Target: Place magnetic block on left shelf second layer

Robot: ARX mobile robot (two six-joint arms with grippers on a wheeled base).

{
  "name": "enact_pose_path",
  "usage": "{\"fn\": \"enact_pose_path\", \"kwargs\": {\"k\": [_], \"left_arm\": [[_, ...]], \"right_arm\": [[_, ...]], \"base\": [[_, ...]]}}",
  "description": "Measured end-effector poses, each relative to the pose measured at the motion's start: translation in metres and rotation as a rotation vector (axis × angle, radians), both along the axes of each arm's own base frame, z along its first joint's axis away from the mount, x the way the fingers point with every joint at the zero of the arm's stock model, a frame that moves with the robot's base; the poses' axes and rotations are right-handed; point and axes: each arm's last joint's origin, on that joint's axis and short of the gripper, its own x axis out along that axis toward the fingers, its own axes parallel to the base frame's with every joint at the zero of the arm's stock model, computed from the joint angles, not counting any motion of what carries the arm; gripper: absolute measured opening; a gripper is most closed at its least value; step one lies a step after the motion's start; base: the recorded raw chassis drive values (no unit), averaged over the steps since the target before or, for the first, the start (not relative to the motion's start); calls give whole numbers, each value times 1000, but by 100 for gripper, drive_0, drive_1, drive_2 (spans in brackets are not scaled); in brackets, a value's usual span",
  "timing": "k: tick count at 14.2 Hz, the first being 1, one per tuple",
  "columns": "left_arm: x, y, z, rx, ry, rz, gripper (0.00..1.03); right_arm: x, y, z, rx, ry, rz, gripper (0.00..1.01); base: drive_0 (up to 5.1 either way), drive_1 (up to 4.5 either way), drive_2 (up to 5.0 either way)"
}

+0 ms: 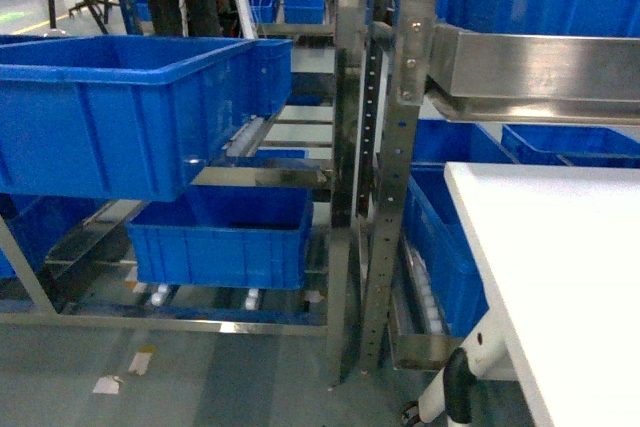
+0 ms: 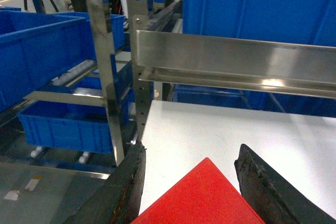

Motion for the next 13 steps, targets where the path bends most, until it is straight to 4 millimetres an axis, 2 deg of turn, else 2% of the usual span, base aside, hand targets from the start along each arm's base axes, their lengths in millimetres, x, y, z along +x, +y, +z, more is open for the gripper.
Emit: {"fn": "enact_pose_path", "kwargs": {"k": [13], "left_arm": [[0,0,0,0,3,2,98]], "right_arm": [[0,0,0,0,-2,1,46]], "base": [[-499,247,247]]}}
